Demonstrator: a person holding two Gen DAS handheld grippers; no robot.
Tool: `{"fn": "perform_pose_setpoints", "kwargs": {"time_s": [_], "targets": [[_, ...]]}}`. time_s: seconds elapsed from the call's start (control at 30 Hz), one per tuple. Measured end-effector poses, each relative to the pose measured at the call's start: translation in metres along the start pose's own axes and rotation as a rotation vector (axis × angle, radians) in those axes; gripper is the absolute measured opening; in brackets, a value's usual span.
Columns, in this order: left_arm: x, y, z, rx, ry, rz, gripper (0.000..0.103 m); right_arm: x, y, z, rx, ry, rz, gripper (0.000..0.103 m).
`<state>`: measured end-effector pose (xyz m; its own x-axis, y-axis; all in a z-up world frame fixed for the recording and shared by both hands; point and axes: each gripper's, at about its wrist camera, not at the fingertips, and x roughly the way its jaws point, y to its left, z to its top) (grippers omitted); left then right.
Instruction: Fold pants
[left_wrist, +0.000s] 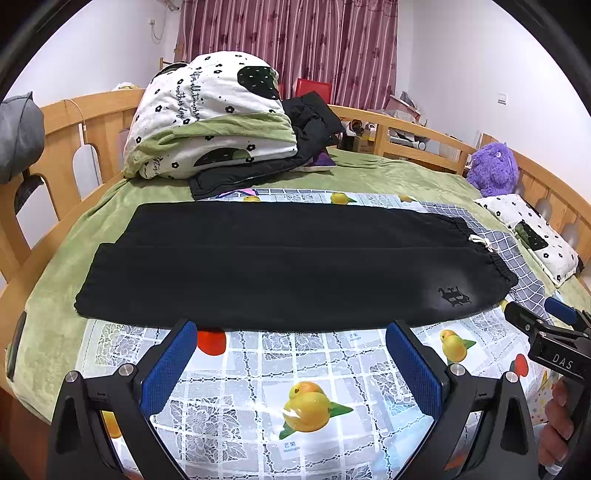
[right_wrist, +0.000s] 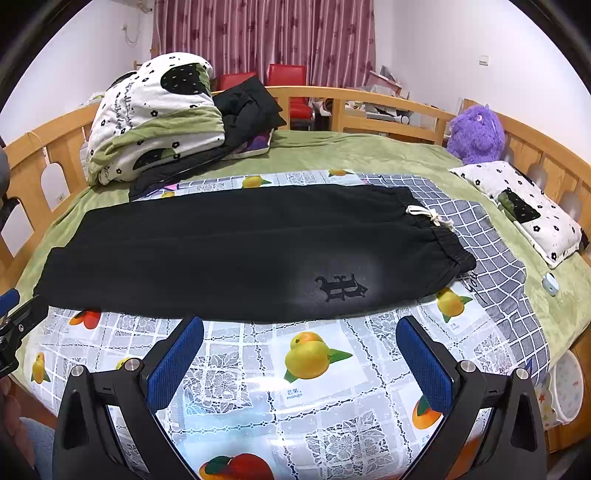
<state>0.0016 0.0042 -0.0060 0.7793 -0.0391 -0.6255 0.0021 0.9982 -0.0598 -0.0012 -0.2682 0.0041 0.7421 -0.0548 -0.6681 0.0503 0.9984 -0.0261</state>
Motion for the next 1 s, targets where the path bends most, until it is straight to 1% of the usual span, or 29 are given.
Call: {"fn": "perform_pose_setpoints", "kwargs": {"time_s": [0.77, 1.0], "targets": [[-0.0001, 0.0002, 0.0010, -0.004, 0.001, -0.002, 0.103, 0.0006, -0.0015, 0.0000, 0.003, 0.003, 0.000, 0.102], [0.0022, -0.0024, -0.0020, -0.011, -0.001, -0.012, 0.103, 0.0017, 0.0004, -0.0008, 0.000, 0.010, 0.014, 0.102]]}}
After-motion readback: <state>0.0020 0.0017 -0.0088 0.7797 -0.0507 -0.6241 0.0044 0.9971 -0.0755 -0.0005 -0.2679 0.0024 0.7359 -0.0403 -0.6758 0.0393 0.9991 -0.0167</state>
